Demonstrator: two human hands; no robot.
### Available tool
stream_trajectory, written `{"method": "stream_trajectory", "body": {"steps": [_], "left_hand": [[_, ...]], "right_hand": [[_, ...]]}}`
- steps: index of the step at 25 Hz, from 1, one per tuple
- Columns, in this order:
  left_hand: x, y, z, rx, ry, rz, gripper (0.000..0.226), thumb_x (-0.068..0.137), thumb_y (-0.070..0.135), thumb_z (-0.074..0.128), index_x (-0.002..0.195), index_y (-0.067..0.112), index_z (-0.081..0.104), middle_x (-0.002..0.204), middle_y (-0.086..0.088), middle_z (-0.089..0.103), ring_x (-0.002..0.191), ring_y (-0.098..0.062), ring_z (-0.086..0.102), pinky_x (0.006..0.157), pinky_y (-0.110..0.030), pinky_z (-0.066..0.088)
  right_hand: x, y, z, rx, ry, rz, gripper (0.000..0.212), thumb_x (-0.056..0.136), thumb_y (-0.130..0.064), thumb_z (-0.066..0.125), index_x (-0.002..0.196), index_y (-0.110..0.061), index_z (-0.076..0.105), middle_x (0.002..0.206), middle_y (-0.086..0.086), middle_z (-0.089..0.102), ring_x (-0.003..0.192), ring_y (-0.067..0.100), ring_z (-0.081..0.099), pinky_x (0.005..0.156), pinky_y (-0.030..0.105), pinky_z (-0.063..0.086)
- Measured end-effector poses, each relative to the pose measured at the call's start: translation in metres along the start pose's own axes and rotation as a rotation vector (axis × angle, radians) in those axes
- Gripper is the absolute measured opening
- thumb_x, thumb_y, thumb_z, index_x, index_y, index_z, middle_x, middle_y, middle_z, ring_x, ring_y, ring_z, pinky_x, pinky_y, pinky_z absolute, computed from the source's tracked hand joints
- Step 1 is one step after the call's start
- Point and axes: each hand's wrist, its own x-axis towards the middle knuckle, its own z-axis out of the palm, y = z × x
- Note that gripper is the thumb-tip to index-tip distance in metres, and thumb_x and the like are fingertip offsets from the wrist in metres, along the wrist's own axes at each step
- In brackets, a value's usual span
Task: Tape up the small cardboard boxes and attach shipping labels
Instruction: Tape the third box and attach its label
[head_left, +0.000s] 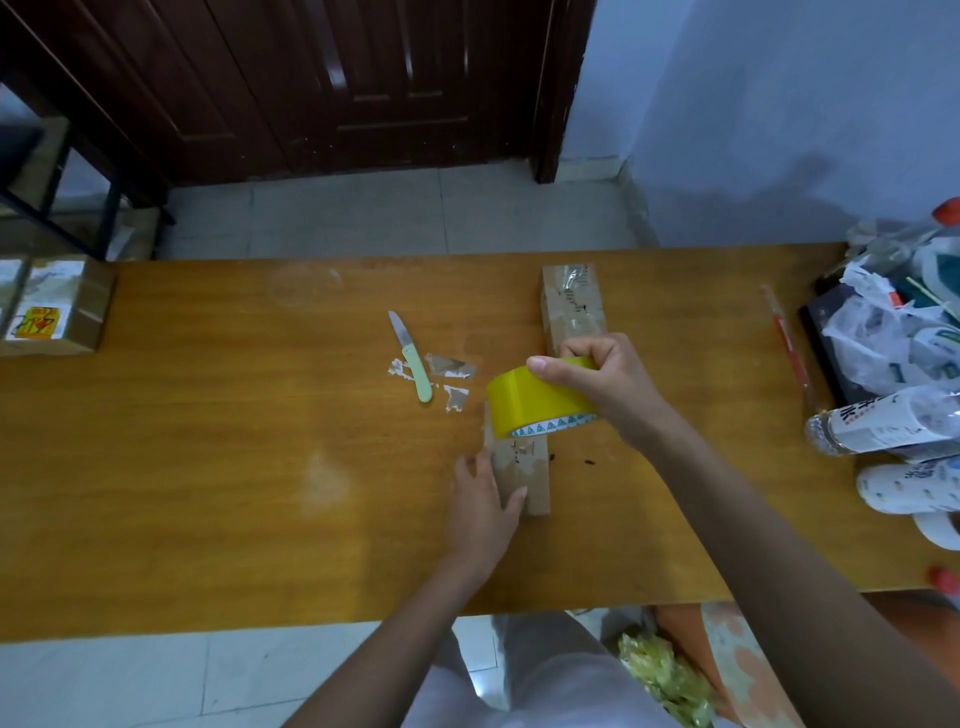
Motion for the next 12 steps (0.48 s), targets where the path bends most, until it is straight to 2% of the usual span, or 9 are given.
{"method": "stream_trajectory", "body": {"steps": [1, 3, 5, 7, 9, 12], "left_hand": [[0.004, 0.001, -0.008, -0.082, 0.001, 0.009, 0.063, 0.086, 0.032, 0.070, 0.140, 0.020, 0.039, 0.140, -0.003, 0.038, 0.129, -0.020, 0.041, 0.101, -0.033, 0.047], [0.013, 0.002, -0.030, -0.483, -0.036, 0.000, 0.045, 0.083, 0.010, 0.068, 0.123, 0.023, 0.050, 0.128, 0.000, 0.048, 0.124, -0.022, 0.047, 0.095, -0.033, 0.048], [0.020, 0.003, -0.051, -1.070, -0.183, -0.172, 0.043, 0.079, -0.003, 0.050, 0.117, 0.016, 0.054, 0.124, -0.009, 0.058, 0.119, -0.031, 0.055, 0.091, -0.035, 0.050], [0.025, 0.001, -0.065, -1.560, -0.324, -0.422, 0.046, 0.073, -0.003, 0.043, 0.118, 0.004, 0.052, 0.122, -0.021, 0.060, 0.111, -0.037, 0.060, 0.091, -0.042, 0.051], [0.031, -0.003, -0.072, -1.704, -0.337, -0.517, 0.036, 0.074, 0.008, 0.047, 0.109, 0.000, 0.055, 0.106, -0.021, 0.064, 0.098, -0.033, 0.062, 0.085, -0.040, 0.051], [0.041, -0.009, -0.077, -1.522, -0.277, -0.473, 0.010, 0.086, 0.011, 0.059, 0.094, 0.004, 0.056, 0.085, -0.009, 0.065, 0.079, -0.020, 0.064, 0.071, -0.028, 0.055]], "right_hand": [[0.000, 0.000, -0.001, 0.004, -0.010, 0.001, 0.046, 0.073, -0.044, 0.074, 0.049, -0.025, 0.040, 0.048, -0.010, 0.038, 0.045, 0.006, 0.039, 0.046, 0.016, 0.032], [0.000, -0.001, -0.001, 0.022, -0.029, 0.005, 0.045, 0.073, -0.043, 0.074, 0.049, -0.025, 0.040, 0.048, -0.011, 0.038, 0.045, 0.006, 0.040, 0.045, 0.016, 0.032], [0.001, -0.004, -0.002, 0.032, -0.032, 0.002, 0.045, 0.072, -0.044, 0.074, 0.051, -0.024, 0.040, 0.049, -0.008, 0.038, 0.046, 0.007, 0.039, 0.046, 0.018, 0.032], [0.001, -0.004, -0.003, 0.032, -0.031, -0.001, 0.046, 0.072, -0.044, 0.074, 0.051, -0.023, 0.039, 0.050, -0.007, 0.037, 0.046, 0.008, 0.038, 0.046, 0.019, 0.031], [0.000, -0.002, -0.006, 0.029, -0.018, 0.002, 0.046, 0.073, -0.043, 0.074, 0.051, -0.023, 0.038, 0.049, -0.008, 0.036, 0.046, 0.008, 0.038, 0.046, 0.019, 0.031], [-0.005, 0.006, -0.017, 0.023, 0.019, 0.020, 0.046, 0.072, -0.043, 0.074, 0.051, -0.021, 0.039, 0.049, -0.006, 0.037, 0.045, 0.008, 0.040, 0.046, 0.017, 0.034]]}}
